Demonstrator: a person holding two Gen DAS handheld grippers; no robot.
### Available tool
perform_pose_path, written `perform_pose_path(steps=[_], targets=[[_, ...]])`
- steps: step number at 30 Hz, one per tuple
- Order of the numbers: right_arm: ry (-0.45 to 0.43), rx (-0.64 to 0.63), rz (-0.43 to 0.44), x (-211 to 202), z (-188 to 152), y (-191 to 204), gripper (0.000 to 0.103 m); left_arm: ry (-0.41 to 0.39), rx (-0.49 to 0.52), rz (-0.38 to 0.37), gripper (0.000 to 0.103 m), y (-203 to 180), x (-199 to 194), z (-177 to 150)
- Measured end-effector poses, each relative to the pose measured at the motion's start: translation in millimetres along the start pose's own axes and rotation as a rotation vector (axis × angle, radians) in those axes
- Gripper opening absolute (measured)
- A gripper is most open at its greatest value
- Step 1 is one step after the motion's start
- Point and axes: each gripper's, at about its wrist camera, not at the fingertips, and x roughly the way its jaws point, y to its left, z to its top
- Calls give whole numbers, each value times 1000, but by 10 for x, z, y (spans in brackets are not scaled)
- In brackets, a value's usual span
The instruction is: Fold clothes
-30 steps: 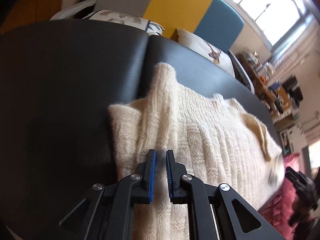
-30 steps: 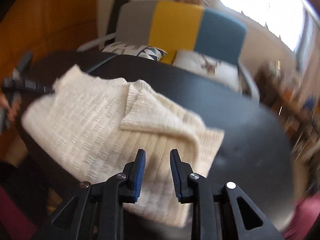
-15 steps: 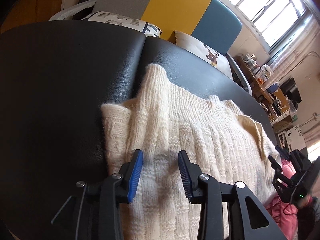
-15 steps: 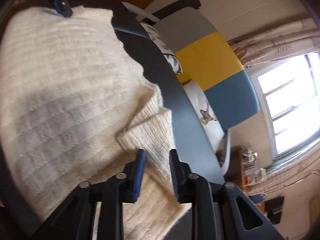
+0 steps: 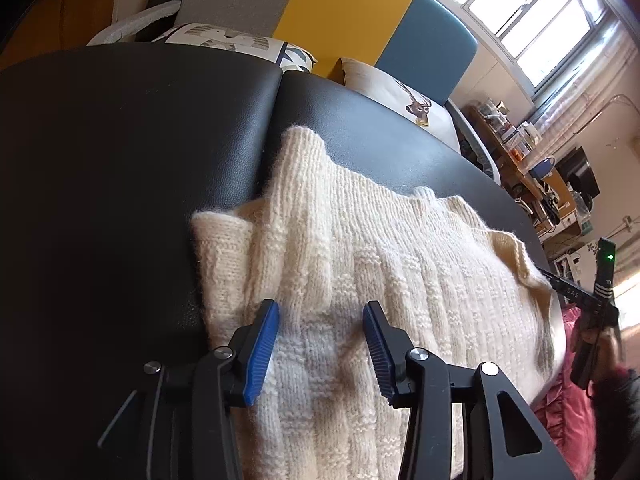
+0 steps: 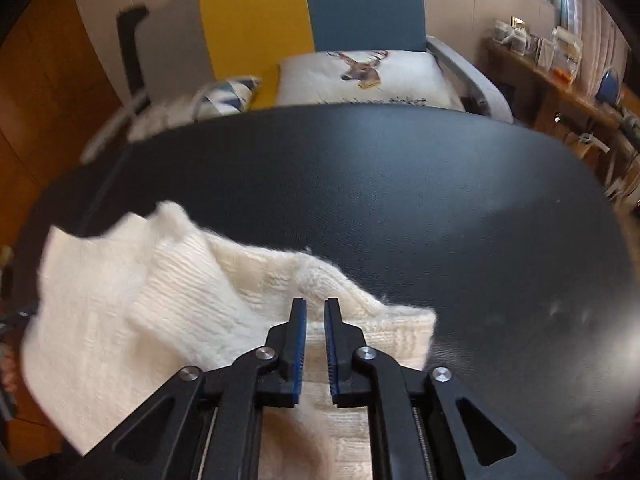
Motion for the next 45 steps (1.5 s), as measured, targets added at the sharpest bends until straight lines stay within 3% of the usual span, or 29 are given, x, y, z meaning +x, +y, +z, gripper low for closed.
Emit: perform_pose_path(steps=[1, 5, 9, 13, 14, 16, 18, 20, 26, 28, 30, 32, 35, 37, 39, 45], targets=[[-37, -27, 12, -123, -27, 27, 28, 2, 0, -2, 45, 2, 3, 7], [-81, -288, 22, -434, -154, 413, 29, 10, 2, -3, 45, -3, 19, 31], [-4, -435, 4, -195, -193, 679, 30, 14, 12, 7, 47, -37, 42, 44], [34, -448, -122, 127, -148, 739, 27, 10, 14, 13, 47, -44, 52, 41], [22, -429, -159, 168, -117, 718, 26, 12, 17, 13, 47, -45, 54, 42], [2, -356, -210, 209, -43, 623, 12, 17, 27, 14, 48, -50, 61, 47], [9, -249, -215, 196, 8, 460, 11, 24, 34, 15, 48, -54, 72, 59], [29, -169, -187, 231, 8, 331, 11, 29, 42, 17, 48, -56, 83, 72], [41, -96, -164, 314, -73, 214, 13, 36, 67, 29, 49, -78, 117, 86], [36, -75, -161, 267, -121, 218, 21, 35, 75, 32, 49, -75, 130, 86], [29, -29, -138, 169, -172, 185, 21, 35, 81, 40, 49, -76, 141, 95], [-17, 25, -123, -8, -279, 153, 22, 37, 96, 51, 49, -95, 146, 101], [-70, 18, -25, -231, -516, 210, 25, 31, 121, 71, 49, -128, 149, 90], [-30, -21, 30, -250, -713, 315, 25, 20, 139, 85, 49, -153, 147, 66], [28, -37, 9, -168, -893, 385, 25, 12, 152, 99, 49, -174, 145, 52], [36, 131, 58, -192, -1083, 248, 26, -10, 189, 152, 49, -238, 119, 21]])
